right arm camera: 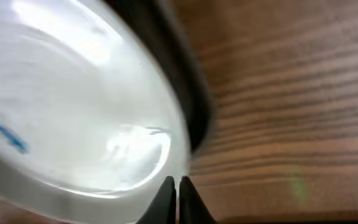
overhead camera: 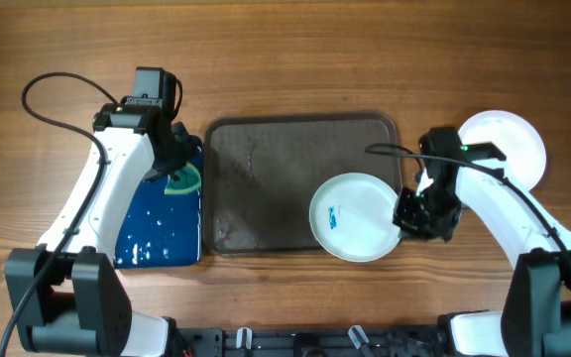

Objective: Clean dirty plates on tray and stack at the side
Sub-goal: 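Reach the right gripper to the last stained plate and grip its rim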

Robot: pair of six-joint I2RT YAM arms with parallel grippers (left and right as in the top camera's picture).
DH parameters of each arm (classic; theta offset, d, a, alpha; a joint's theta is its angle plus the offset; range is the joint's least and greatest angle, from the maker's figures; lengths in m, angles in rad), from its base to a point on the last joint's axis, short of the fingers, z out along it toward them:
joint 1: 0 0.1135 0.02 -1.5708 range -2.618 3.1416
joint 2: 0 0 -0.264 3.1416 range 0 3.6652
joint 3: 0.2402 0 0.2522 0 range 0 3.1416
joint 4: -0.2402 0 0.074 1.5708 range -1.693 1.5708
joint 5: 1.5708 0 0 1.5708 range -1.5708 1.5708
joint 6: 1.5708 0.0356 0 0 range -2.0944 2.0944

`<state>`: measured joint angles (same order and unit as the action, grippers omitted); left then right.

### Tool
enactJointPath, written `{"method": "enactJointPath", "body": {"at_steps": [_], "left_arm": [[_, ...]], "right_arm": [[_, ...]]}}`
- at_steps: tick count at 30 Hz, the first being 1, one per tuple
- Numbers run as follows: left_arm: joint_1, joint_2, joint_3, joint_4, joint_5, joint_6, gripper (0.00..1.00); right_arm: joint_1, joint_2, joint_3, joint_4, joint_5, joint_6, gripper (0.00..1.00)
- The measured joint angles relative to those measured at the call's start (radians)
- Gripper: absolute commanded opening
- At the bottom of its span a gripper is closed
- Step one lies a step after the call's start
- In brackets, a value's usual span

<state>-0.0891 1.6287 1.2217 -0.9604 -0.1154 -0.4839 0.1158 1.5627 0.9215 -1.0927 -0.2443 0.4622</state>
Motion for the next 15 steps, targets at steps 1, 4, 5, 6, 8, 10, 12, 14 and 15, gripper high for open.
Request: {"method": "enactJointPath", "body": {"at_steps": [1, 4, 5, 6, 8, 10, 12, 14, 15], "left_arm": [[0.0, 0.0, 0.0, 0.001, 0.0, 0.0, 0.04], [0.0, 0.0, 0.0, 0.0, 0.0, 0.0, 0.04], [0.0, 0.0, 0.0, 0.0, 0.0, 0.0, 0.04], [0.0, 0.0, 0.0, 0.0, 0.0, 0.0, 0.04], [0.0, 0.0, 0.0, 0.0, 0.0, 0.0, 0.04], [0.0, 0.0, 0.0, 0.0, 0.0, 0.0, 0.04], [0.0, 0.0, 0.0, -0.003, 0.001, 0.0, 0.04], [0.0, 0.0, 0.0, -0.004, 0.001, 0.0, 0.04], [0.0, 0.0, 0.0, -0.004, 0.001, 0.0, 0.04]], "right_arm": [[0.011, 0.0, 0.016, 0.003, 0.004, -0.007, 0.05], [0.071, 0.0, 0.042, 0.074, 0.013, -0.03, 0.04], [0.098, 0.0, 0.044, 0.103, 0.014, -0.036, 0.04], [0.119, 0.0, 0.045, 0.126, 0.014, -0.037, 0.05], [0.153, 0.0, 0.045, 0.15, 0.016, -0.028, 0.17], [0.165, 0.0, 0.044, 0.151, 0.021, 0.005, 0.23], [0.165, 0.0, 0.044, 0.126, 0.041, 0.024, 0.23], [0.165, 0.0, 0.045, 0.085, 0.058, 0.035, 0.23], [0.165, 0.0, 0.045, 0.064, 0.065, 0.035, 0.23]]}}
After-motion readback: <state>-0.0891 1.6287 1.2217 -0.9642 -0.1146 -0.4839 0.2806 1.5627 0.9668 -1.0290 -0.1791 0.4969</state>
